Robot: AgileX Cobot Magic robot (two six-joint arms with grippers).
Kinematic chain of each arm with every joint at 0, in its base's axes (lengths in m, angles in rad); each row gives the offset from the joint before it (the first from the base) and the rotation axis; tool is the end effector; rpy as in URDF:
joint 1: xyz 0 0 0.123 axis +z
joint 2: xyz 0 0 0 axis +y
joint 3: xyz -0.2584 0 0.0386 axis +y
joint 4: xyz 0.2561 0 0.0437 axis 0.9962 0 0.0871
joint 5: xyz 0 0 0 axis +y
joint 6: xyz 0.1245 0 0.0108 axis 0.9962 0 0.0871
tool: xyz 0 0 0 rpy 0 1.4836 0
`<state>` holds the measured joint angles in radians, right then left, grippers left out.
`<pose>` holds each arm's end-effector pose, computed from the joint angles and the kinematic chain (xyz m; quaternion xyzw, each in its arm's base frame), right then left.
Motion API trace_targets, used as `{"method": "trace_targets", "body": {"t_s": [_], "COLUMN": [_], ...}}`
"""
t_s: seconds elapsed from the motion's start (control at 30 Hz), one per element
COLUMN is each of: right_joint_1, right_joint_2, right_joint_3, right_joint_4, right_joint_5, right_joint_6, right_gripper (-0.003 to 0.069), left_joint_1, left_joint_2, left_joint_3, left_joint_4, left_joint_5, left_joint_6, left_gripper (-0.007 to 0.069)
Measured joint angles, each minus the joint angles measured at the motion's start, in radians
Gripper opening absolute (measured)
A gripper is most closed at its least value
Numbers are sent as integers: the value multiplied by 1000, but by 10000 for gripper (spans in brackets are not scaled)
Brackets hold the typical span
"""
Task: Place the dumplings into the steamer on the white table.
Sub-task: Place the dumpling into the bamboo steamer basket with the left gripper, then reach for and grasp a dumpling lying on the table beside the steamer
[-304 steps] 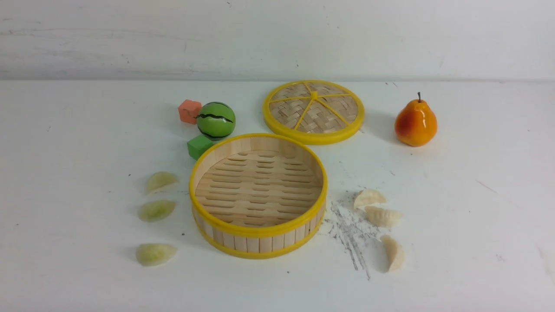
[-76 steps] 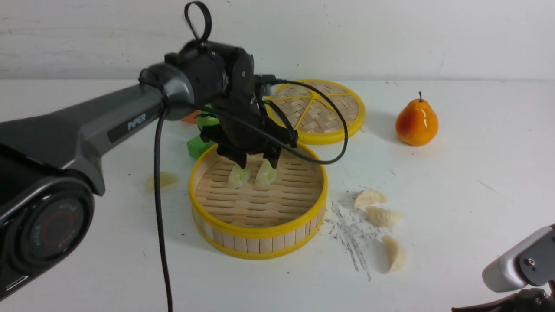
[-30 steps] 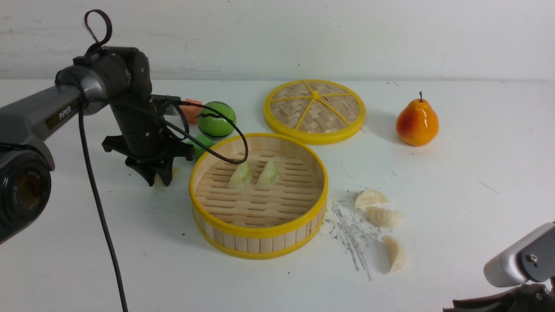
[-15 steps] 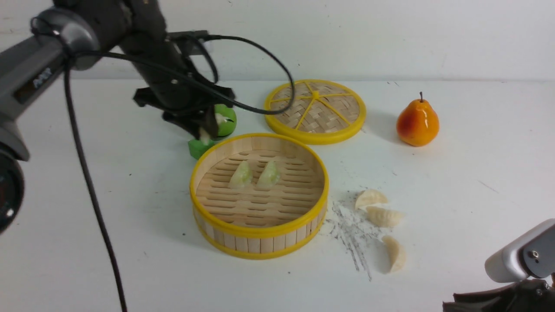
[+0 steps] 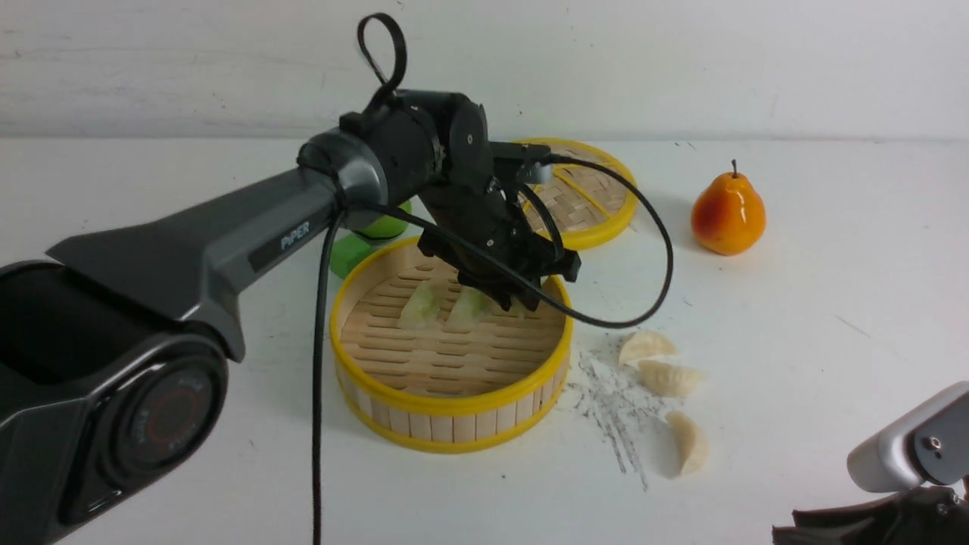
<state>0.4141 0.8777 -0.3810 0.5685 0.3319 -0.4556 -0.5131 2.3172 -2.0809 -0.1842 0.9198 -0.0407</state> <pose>0.1791 0.1027 0.1843 -0.1834 0.8835 0.1824 0.3906 0.4470 -0.2728 0.1611 0.1909 0.9462 -0.1491 0.2147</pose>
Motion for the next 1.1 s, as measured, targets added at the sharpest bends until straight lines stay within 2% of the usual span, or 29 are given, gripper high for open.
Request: {"method": "trace_targets", "body": {"t_s": [0.1,0.2,0.27,0.3,0.37,0.47,0.53,0.6,0.77,0.8,0.93,1.1], "right_joint_1": [0,0,1,1,-1,-5,-6,-7,-7,-7,-7,-43], "right_joint_2": [1,1,2,2,13,41,75,121,235,266,338,394], "right_joint_3": [0,0,-18,-24,-77,-147,-227,-298,-387,-396,-400,-402], "right_joint_4": [1,16,24,24,19,0,-22,-58,-130,-148,-248,-312], "right_joint_5": [-11,-15,4,16,82,154,238,291,312,303,268,261], "right_joint_6": [0,32,81,90,134,178,214,230,232,232,235,338], "right_gripper": [177,197,236,244,299,347,379,391,398,398,398,398], "left_joint_1": [-4,-7,-8,-8,-9,-10,-11,-11,-11,-11,-11,-9], "left_joint_2": [3,3,3,3,3,-2,-41,-116,-289,-329,-390,-375], "left_joint_3": [0,1,-4,-10,-67,-145,-212,-234,-245,-248,-220,-77], "left_joint_4": [5,5,7,9,31,93,168,216,224,224,219,197], "left_joint_5": [0,15,44,54,167,274,304,316,324,324,324,324], "left_joint_6": [-12,-26,-33,-33,-47,-87,-146,-160,-128,-125,-125,-114], "left_gripper": [206,311,395,408,463,466,417,332,141,79,-14,-14]}}
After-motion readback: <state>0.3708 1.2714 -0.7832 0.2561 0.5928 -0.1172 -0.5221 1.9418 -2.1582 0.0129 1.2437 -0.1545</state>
